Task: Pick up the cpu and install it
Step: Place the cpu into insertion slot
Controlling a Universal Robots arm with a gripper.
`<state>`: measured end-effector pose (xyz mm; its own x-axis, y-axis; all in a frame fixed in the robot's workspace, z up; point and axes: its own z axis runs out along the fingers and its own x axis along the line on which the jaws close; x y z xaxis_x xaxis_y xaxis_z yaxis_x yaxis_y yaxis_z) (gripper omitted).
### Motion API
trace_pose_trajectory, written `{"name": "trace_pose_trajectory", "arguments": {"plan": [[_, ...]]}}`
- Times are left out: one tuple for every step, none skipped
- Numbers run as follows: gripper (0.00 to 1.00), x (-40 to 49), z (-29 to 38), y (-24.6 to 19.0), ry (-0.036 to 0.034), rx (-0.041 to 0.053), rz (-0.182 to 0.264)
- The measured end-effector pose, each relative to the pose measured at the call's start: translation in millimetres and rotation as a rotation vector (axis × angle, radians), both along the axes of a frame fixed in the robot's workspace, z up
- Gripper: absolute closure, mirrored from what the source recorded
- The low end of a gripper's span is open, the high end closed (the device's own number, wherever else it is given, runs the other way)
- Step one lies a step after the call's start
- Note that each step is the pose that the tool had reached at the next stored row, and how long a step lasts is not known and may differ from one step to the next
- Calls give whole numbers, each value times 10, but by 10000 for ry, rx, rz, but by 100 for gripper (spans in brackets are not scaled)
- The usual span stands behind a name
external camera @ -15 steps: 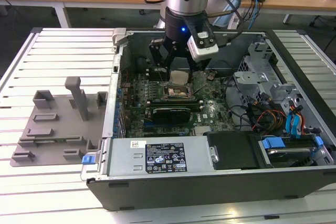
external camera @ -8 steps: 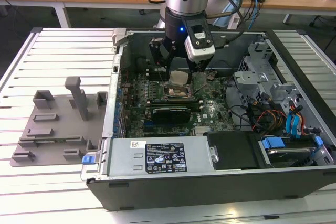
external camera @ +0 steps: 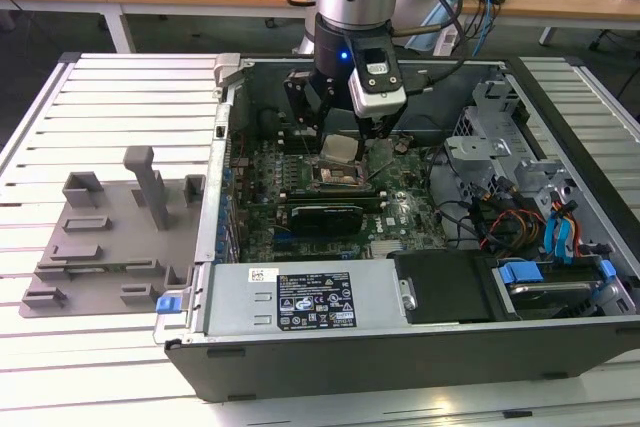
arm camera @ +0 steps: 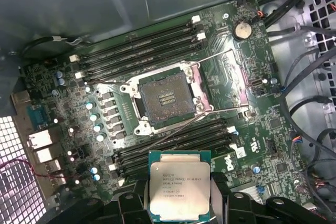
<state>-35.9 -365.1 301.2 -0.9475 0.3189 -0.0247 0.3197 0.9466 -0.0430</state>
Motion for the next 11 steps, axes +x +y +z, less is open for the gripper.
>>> {"name": "trace_pose_trajectory", "arguments": {"plan": [[45, 0, -1, 0, 0, 0, -31], [45, 0, -1, 0, 0, 0, -64], [45, 0, -2, 0, 0, 0, -110], [45, 0, -2, 0, 0, 0, -144], [45, 0, -3, 0, 0, 0, -188], [45, 0, -3, 0, 0, -1, -223], [45, 0, -3, 0, 0, -2, -251], [45, 0, -4, 0, 0, -3, -273], [45, 0, -4, 0, 0, -4, -290], [45, 0, -4, 0, 0, -4, -320], [45, 0, -5, 0, 0, -4, -364]]}}
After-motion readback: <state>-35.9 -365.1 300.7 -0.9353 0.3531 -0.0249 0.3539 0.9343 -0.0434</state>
